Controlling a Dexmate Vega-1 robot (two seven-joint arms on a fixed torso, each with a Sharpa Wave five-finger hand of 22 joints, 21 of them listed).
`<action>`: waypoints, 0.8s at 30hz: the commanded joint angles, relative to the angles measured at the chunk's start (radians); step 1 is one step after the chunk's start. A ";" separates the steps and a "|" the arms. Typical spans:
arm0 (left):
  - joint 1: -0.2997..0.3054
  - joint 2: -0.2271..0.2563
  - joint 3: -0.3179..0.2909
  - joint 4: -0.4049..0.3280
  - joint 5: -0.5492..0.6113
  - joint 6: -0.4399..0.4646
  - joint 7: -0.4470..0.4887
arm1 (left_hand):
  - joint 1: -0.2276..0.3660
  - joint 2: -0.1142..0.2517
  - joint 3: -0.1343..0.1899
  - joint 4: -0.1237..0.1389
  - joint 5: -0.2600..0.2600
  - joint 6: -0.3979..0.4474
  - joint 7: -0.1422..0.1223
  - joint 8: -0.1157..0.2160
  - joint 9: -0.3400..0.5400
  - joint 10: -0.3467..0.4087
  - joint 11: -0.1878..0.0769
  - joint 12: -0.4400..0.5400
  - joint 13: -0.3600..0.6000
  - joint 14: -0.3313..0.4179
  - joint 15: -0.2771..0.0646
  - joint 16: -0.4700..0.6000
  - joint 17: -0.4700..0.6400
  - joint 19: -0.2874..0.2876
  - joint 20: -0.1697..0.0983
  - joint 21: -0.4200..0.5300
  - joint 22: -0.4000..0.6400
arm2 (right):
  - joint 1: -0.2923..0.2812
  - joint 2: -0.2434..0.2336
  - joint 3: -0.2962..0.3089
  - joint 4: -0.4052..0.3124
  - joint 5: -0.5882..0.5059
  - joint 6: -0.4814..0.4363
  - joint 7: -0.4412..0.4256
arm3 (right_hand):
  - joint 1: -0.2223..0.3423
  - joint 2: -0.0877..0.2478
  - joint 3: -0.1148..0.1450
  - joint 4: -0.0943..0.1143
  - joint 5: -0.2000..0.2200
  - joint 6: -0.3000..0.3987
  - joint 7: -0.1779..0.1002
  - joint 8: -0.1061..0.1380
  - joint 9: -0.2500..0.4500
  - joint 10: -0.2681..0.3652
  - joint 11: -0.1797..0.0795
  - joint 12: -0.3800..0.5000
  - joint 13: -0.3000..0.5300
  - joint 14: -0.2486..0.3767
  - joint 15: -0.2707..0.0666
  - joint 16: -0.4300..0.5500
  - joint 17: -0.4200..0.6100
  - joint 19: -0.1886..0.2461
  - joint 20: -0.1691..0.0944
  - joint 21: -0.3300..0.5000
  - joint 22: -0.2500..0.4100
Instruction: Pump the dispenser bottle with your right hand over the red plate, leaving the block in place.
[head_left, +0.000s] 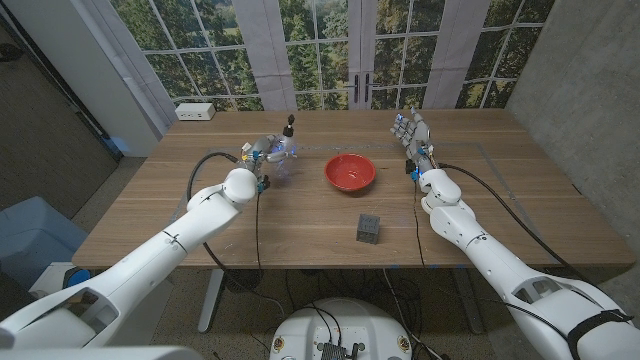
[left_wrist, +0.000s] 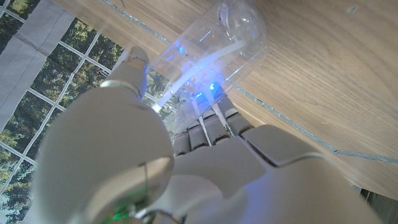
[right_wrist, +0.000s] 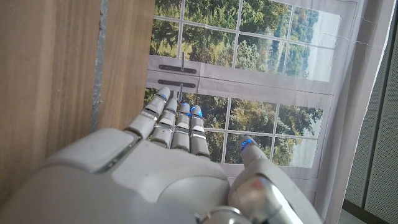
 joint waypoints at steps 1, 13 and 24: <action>0.018 0.037 -0.008 0.003 -0.013 -0.078 -0.046 | -0.025 0.000 -0.022 0.002 0.005 -0.061 0.010 -0.003 -0.003 -0.052 0.014 0.004 0.000 -0.044 -0.030 -0.002 -0.007 -0.026 0.005 -0.020 0.004 | -0.001 0.002 -0.003 -0.004 -0.005 0.003 -0.003 | 0.002 0.031 -0.003 0.001 0.004 0.001 0.000 0.000 0.005 0.001 0.006 0.000 0.003 0.002 0.010 0.001 0.003 -0.001 0.008 0.000 0.005; 0.031 0.044 -0.017 0.026 -0.001 -0.158 -0.052 | -0.107 -0.031 -0.078 0.011 -0.004 -0.266 0.037 -0.002 -0.025 -0.214 0.045 0.008 -0.008 -0.176 -0.012 -0.007 -0.024 -0.083 0.004 -0.083 0.004 | 0.002 0.005 -0.007 -0.006 -0.014 0.001 -0.014 | 0.001 0.031 -0.004 0.001 0.004 0.001 0.001 0.000 0.005 0.002 0.006 0.001 0.003 0.002 0.010 0.001 0.003 -0.001 0.009 0.000 0.005; 0.040 0.066 -0.020 0.016 0.001 -0.178 -0.091 | -0.165 -0.058 -0.109 0.012 -0.013 -0.376 0.024 0.002 -0.043 -0.325 0.044 0.006 -0.014 -0.282 0.000 -0.012 -0.031 -0.123 -0.012 -0.132 0.004 | -0.012 0.002 -0.006 -0.026 -0.018 0.009 -0.021 | 0.000 0.031 -0.005 0.001 0.005 0.001 -0.001 0.000 0.005 0.001 0.005 0.001 0.003 0.003 0.009 0.001 0.004 0.000 0.008 0.000 0.005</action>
